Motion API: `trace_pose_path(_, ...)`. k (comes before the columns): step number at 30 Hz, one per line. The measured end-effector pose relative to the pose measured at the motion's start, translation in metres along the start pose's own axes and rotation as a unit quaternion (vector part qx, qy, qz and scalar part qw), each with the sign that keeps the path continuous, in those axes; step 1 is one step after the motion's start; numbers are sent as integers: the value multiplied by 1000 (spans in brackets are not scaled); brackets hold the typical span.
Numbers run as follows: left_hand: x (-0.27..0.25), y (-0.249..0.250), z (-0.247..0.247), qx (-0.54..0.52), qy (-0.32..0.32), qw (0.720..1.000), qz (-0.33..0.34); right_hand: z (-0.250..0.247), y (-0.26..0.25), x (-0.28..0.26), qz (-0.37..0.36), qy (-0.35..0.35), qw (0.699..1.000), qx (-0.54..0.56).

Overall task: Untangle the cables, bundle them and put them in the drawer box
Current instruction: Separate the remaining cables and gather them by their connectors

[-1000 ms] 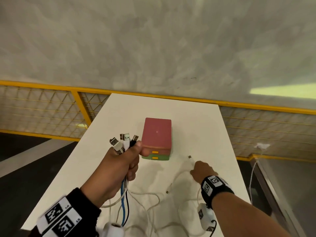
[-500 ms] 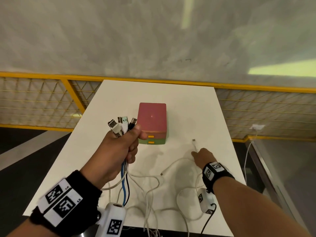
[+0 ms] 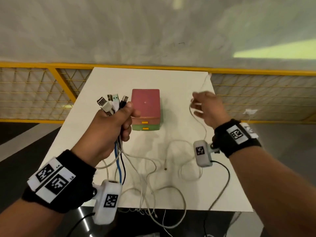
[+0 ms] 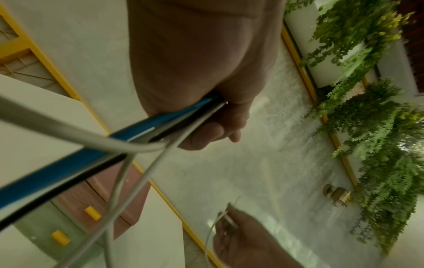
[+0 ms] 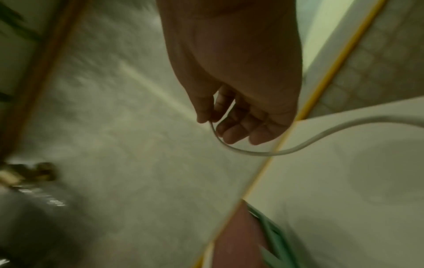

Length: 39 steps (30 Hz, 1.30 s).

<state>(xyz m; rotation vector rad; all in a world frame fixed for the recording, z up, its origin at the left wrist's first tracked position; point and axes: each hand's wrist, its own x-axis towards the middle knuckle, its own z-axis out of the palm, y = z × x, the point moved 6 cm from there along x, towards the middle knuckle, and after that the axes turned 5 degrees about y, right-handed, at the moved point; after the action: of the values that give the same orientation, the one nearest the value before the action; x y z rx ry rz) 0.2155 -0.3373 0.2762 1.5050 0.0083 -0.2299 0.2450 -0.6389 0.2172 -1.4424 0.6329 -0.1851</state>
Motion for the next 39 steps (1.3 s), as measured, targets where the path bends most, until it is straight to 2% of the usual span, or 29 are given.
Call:
trace_pose_path(3,0,11,8,19,-10,999,35,11,-59,-37,-68,-53,994,65)
trace_pose_path(7,0,30,27,21,-23,997,72,32,-101,-95,-159,-98,982,38)
trace_pose_path(12,-6,43,59,-6,-57,995,82,57,-96,-140,-234,-140,961,-56)
trace_pose_path(19,-16,39,77,-14,-88,994,64,56,-84,-155,-262,-207,936,-109)
trace_pose_path(22,-15,35,74,-6,-77,995,67,48,-83,-154,-273,-168,931,-174)
trace_pose_path(23,-13,34,71,-9,-68,996,62,41,-78,-149,-249,-133,943,-177)
trace_pose_path(24,-12,33,70,-13,-60,996,60,33,-69,-144,-196,-102,962,-159)
trace_pose_path(25,-10,34,68,-15,-54,996,62,27,-56,-140,-112,-96,982,-119)
trace_pose_path(26,-10,33,68,-16,-52,996,65,29,-38,-141,-9,-119,990,-73)
trace_pose_path(28,-12,34,72,-25,-61,995,69,44,-1,-157,166,-208,964,-3)
trace_pose_path(29,-15,34,75,-35,-69,995,66,53,12,-164,213,-244,946,26)
trace_pose_path(31,-21,32,81,-47,-80,994,60,66,22,-167,248,-258,927,111)
trace_pose_path(34,-26,27,81,-43,-86,994,59,68,12,-147,263,-192,906,270)
trace_pose_path(36,-30,21,72,-46,-97,993,39,59,6,-127,270,-136,898,319)
trace_pose_path(39,-33,4,39,0,-130,991,-34,41,3,-104,266,-87,894,348)
